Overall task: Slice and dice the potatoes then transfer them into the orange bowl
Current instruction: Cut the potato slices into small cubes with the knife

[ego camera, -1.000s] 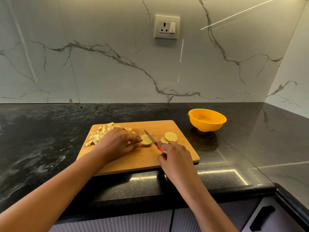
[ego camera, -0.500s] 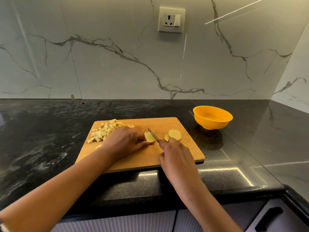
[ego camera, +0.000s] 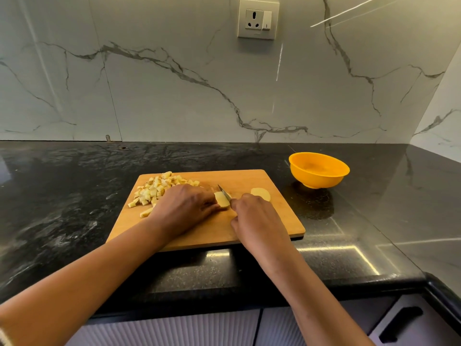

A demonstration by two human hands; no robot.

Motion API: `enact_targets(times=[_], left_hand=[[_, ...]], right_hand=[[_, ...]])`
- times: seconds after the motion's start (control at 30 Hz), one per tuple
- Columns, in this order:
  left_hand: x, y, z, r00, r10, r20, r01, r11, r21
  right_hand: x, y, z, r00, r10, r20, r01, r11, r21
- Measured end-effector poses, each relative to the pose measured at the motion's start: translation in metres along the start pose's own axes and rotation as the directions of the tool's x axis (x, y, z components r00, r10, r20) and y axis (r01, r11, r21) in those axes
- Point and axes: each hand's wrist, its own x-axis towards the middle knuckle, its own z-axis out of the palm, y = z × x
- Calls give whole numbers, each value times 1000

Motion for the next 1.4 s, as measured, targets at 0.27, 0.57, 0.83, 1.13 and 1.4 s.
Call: enact_targets(times=[0.27, 0.57, 0.83, 1.13, 1.4], left_hand=[[1, 1, 0, 1000, -7, -4, 7, 1000, -18], [0, -2, 1, 1000, -6, -6, 6, 999, -36], [-2, -2, 1, 1000, -26, -13, 25, 997, -79], [-2, -3, 2, 999, -20, -40, 16, 996, -91], [-2, -3, 3, 999, -17, -36, 14, 995, -96]], right_hand=[[-39, 7, -14, 1000, -23, 7, 22, 997, 68], [-62, 13, -29, 998, -38, -50, 44, 993, 113], [-36, 9, -17, 989, 28, -148, -8, 991, 132], [-38, 2, -7, 994, 4, -108, 13, 988, 153], [-14, -4, -3, 1000, 2, -22, -1, 998, 58]])
